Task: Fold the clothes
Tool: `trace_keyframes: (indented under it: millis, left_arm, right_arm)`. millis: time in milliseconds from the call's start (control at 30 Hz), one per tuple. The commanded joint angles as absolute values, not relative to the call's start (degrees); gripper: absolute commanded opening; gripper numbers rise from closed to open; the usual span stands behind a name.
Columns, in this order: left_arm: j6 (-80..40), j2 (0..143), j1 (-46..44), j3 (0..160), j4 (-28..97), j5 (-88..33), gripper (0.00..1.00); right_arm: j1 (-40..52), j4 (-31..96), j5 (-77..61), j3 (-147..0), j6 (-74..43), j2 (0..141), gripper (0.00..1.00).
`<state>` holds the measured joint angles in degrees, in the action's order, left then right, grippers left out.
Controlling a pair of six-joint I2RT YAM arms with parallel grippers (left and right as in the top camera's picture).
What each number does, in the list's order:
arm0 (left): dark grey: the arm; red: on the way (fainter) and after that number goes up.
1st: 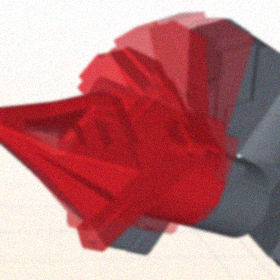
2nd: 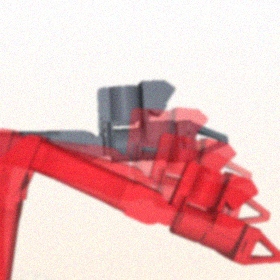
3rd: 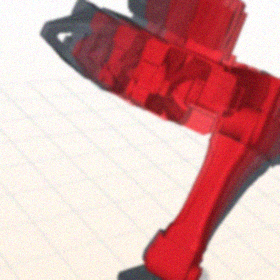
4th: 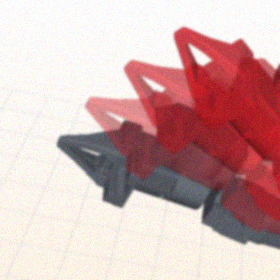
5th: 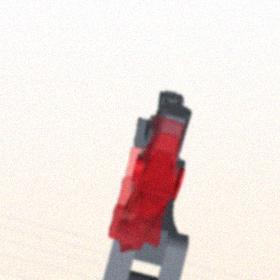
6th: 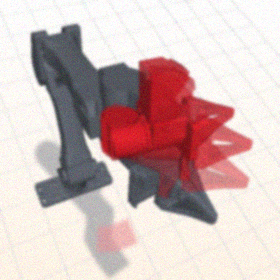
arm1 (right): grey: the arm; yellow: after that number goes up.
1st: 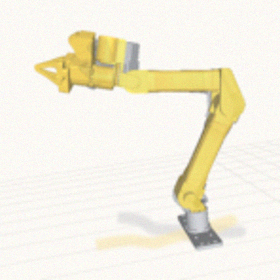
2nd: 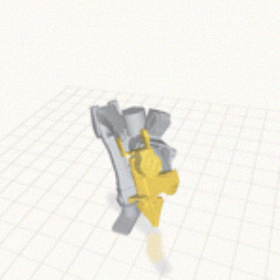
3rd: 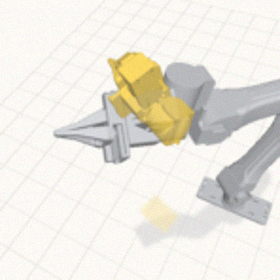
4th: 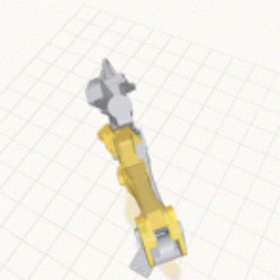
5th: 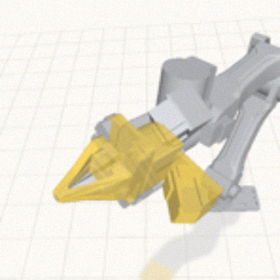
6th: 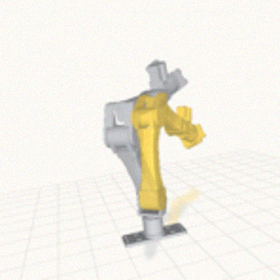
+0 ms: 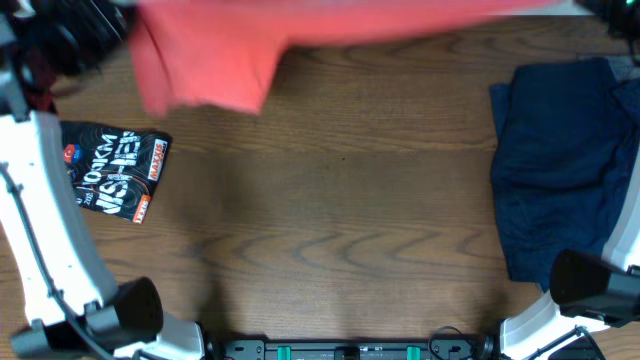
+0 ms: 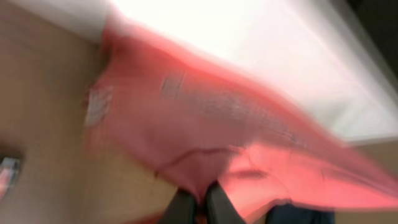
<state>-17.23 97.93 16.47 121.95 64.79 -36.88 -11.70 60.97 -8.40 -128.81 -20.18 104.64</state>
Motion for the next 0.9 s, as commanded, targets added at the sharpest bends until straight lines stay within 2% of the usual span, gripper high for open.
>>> trace_keyframes:
  millis: [0, 167, 400, 567, 867]
  left_arm:
    - [-6.9, 100.7, 16.2, 120.4, 74.2, -33.0, 0.06]
    - [-2.4, 103.8, 15.7, 115.0, 86.3, -31.7, 0.06]
    - [4.8, 104.0, 15.3, 98.1, 92.8, -30.1, 0.06]
    - [5.5, 102.3, 15.3, 82.7, 88.9, -28.4, 0.06]
    - [-1.0, 91.2, 16.4, 63.8, 78.4, -22.4, 0.06]
  right_arm:
    - [-12.0, 65.3, -3.4, -124.7, -14.4, 105.4, 0.01]
    - [-12.1, 74.0, -2.9, -117.6, -13.2, 105.4, 0.01]
    - [-12.1, 83.4, -2.9, -104.0, -13.0, 105.4, 0.01]
    - [-12.1, 83.6, -4.1, -91.0, -13.0, 105.4, 0.01]
    - [-12.6, 73.3, -8.4, -71.1, -15.3, 100.1, 0.01]
